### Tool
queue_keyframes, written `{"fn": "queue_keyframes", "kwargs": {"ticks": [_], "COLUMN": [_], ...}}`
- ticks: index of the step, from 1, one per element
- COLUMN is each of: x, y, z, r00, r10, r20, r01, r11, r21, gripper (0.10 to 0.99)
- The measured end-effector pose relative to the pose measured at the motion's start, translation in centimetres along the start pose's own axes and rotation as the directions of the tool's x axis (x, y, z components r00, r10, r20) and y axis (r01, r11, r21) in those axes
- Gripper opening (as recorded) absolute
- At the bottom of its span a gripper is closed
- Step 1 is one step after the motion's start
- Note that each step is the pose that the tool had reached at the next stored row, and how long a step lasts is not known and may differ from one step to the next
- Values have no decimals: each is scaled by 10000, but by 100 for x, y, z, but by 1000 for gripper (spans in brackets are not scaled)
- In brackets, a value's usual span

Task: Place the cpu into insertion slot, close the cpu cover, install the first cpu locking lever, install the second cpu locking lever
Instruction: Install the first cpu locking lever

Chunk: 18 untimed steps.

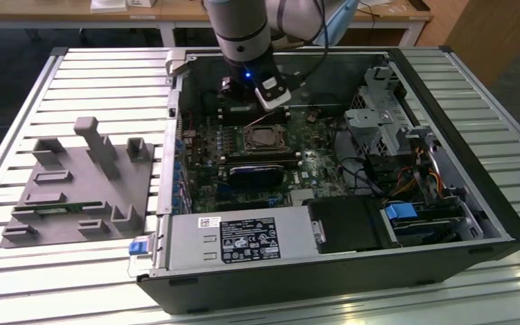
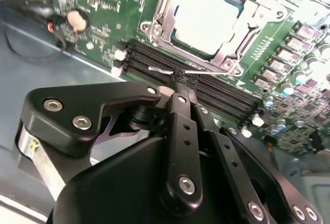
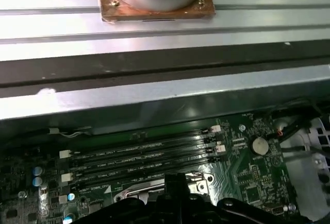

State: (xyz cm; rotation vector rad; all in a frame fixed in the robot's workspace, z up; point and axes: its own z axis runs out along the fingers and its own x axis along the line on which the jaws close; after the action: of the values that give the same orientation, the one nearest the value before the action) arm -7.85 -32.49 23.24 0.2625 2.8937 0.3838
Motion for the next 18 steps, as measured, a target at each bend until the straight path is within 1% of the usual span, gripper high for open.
{"fn": "queue_keyframes", "kwargs": {"ticks": [1,5,8,13,15,18], "x": [1,5,10,20,28,38], "y": [-1,-5,4,21,42,74], "z": [5,25,41,72,87,110], "r00": [9999,9988,9976,9960,9957,9955], "r10": [131,470,655,849,878,896], "r20": [39,147,207,271,285,296], "r01": [-131,-472,-659,-855,-885,-904], "r11": [9999,9988,9977,9961,9958,9956], "r21": [32,131,175,220,247,261], "gripper": [106,106,106,106,106,106]}}
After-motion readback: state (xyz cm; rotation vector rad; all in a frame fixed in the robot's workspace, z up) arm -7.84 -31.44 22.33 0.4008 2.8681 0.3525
